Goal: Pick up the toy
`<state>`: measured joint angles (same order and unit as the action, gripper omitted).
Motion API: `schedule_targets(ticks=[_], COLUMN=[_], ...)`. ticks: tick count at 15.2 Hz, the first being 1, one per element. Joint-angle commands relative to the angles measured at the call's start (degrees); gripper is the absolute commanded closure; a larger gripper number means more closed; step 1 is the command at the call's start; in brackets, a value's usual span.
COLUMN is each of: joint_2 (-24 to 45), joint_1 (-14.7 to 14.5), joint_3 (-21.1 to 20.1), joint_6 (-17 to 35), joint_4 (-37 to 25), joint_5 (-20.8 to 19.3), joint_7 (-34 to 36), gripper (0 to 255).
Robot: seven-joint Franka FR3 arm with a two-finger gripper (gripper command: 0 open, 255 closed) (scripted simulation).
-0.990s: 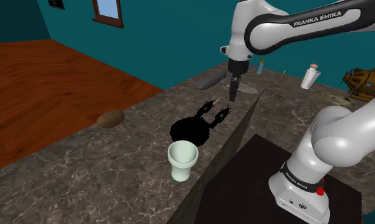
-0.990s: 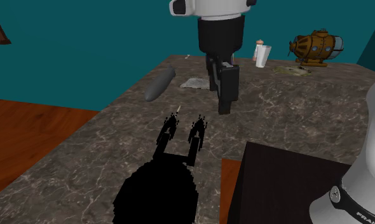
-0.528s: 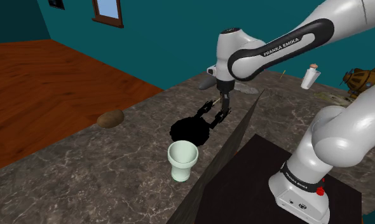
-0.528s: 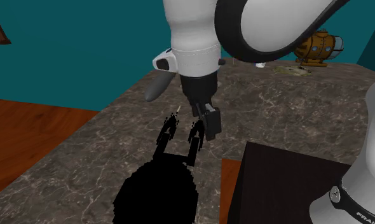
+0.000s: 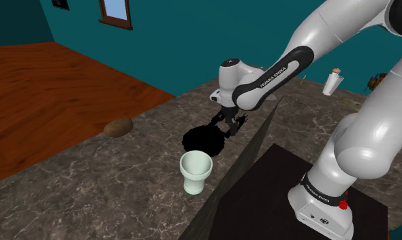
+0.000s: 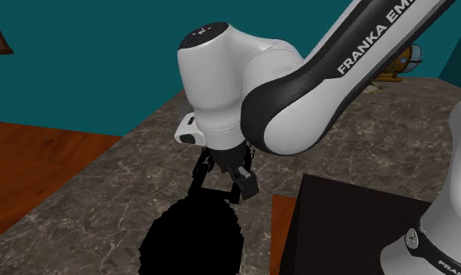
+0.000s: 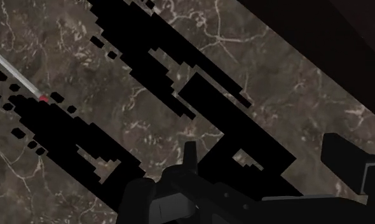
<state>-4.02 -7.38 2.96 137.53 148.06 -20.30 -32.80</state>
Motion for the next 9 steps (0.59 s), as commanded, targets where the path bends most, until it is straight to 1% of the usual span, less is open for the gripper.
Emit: schedule_targets(ticks=[1,7,9], joint_2=[2.27,7.49,7.48], joint_1=[-0.03,0.26,0.25], joint_3=[-0.07,0.25,0.26], joint_6=[1.67,6.97,6.97], joint_4=[-0.54,-0.24,-0.24], joint_5=[-0.97,-3.36,-3.35], joint_7=[-0.17,2.4,2.39], gripper=[0,0,0])
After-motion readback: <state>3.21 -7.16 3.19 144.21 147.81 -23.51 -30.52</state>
